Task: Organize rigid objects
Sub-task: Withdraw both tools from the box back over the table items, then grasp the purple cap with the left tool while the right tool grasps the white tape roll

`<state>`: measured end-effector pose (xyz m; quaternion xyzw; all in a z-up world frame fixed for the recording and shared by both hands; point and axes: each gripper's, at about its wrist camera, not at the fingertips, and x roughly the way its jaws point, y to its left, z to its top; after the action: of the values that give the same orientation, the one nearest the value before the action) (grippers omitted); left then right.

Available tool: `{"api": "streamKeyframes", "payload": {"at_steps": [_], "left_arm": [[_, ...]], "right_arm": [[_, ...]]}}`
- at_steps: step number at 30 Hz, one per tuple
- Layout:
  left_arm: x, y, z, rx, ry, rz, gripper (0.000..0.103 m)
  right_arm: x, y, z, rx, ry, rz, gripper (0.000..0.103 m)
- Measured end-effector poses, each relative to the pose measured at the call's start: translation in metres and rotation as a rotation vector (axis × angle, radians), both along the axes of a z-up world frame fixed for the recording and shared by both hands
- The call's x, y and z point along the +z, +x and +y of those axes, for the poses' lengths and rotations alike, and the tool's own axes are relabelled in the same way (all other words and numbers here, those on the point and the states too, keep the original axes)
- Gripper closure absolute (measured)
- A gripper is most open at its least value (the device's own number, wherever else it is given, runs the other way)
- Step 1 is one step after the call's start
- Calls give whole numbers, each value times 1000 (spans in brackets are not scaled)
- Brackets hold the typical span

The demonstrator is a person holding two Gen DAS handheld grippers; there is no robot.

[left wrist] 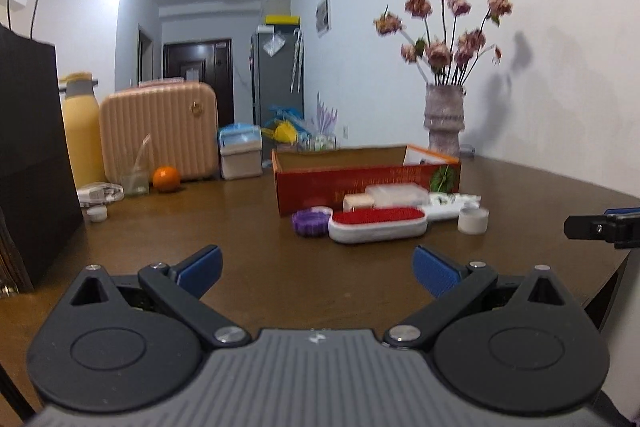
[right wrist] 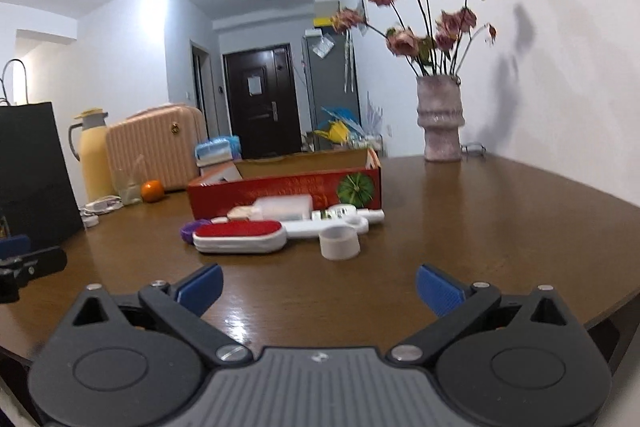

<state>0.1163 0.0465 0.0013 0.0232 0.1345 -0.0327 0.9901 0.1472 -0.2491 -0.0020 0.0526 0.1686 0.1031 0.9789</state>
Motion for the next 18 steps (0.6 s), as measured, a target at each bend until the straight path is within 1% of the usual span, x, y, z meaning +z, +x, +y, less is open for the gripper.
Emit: {"api": "streamKeyframes", "payload": {"at_steps": [3,6,7,8,9,11,12,14,15,16,17,18], "left_arm": [[-6,10,-1,1,3,42,0],[-12,27,-2,18,33,115,0],[-14,33,-2,24,37,132,0],[-14,39,-1,29,37,147,0],[-15,45,0,31,35,157,0],[-14,60,2,29,36,172,0],[-12,69,3,30,37,180,0],[-6,90,6,28,41,206,0],[-3,102,8,24,37,218,0],[0,116,11,22,26,225,1],[2,129,13,26,17,235,6],[4,146,16,32,12,249,16]], "right_arm": [[-6,12,-1,-6,6,60,0],[-16,27,-2,43,30,163,0],[-19,32,-3,63,31,185,2],[-22,35,-3,69,22,187,4],[-24,38,-2,61,0,184,9],[-24,47,1,39,-41,181,13],[-24,52,1,31,-42,176,15],[-21,67,0,35,-23,187,16],[-20,74,-1,43,-12,188,21],[-19,82,-2,59,-8,184,32],[-18,90,-1,70,-16,186,37],[-16,99,1,68,-30,194,38]]}}
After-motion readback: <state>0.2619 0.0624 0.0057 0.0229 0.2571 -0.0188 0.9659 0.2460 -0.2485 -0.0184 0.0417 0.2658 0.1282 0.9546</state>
